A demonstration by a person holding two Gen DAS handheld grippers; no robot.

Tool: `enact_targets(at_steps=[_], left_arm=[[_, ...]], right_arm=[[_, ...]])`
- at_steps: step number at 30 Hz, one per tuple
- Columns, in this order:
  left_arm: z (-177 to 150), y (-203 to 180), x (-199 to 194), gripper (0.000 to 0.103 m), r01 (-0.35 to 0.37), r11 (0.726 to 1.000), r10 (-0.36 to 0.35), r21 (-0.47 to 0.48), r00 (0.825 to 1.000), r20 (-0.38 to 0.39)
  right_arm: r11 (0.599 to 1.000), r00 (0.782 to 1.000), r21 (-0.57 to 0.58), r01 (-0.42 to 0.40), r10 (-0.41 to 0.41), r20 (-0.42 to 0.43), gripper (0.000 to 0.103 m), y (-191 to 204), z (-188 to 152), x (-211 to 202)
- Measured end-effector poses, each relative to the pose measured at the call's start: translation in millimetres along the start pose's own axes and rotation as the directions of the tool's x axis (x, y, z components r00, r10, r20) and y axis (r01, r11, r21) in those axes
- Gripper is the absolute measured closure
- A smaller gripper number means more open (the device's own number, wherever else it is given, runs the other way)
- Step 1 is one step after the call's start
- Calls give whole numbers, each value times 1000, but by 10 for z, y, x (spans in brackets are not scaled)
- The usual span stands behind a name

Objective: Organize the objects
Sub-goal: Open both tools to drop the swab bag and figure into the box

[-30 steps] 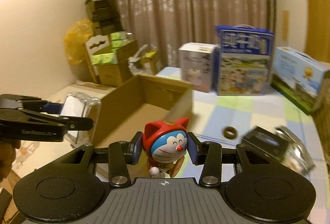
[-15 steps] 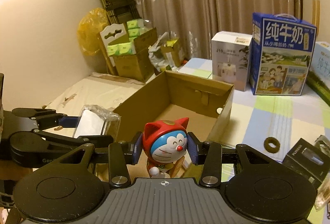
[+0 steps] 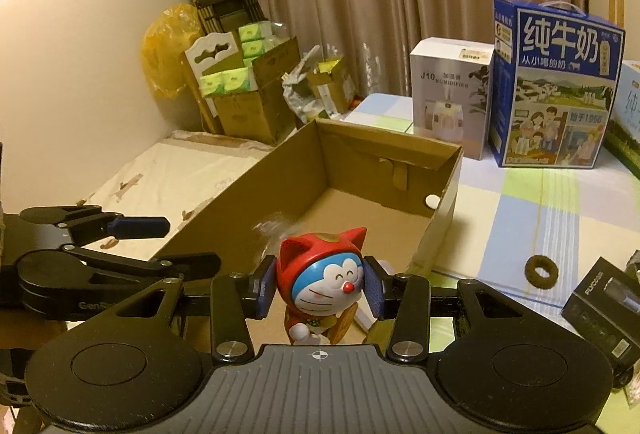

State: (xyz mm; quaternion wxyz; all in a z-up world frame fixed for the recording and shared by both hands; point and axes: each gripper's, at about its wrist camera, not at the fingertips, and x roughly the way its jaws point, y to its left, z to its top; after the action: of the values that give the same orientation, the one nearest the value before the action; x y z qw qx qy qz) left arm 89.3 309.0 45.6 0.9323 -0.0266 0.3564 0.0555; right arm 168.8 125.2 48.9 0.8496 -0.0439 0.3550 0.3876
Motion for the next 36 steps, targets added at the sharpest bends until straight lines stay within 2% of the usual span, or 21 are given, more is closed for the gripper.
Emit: enact_targets(at_steps=[13, 15, 17, 18, 25, 36], left_arm=[[-99, 107, -116, 31, -18, 999, 18, -31, 1000, 10], [-113, 127, -126, 30, -23, 999, 23, -38, 1000, 11], [-129, 147, -145, 30, -23, 999, 24, -46, 1000, 14], [-136, 151, -163, 30, -25, 998, 26, -50, 1000, 17], [-187, 122, -335, 28, -30, 996, 34, -86, 999, 40], [-313, -171, -663, 26, -15, 995, 20, -96, 998, 51]], right_arm=[[999, 999, 25, -30, 31, -32, 61, 74, -14, 150], [998, 999, 31, -52, 52, -5, 61, 64, 2, 183], [999, 999, 37, -37, 37, 12, 48, 57, 38, 178], [998, 999, 47, -31, 30, 20, 46, 41, 57, 158], [996, 998, 85, -15, 10, 59, 45, -50, 37, -156], [984, 993, 167, 55, -71, 95, 45, -250, -413, -871]])
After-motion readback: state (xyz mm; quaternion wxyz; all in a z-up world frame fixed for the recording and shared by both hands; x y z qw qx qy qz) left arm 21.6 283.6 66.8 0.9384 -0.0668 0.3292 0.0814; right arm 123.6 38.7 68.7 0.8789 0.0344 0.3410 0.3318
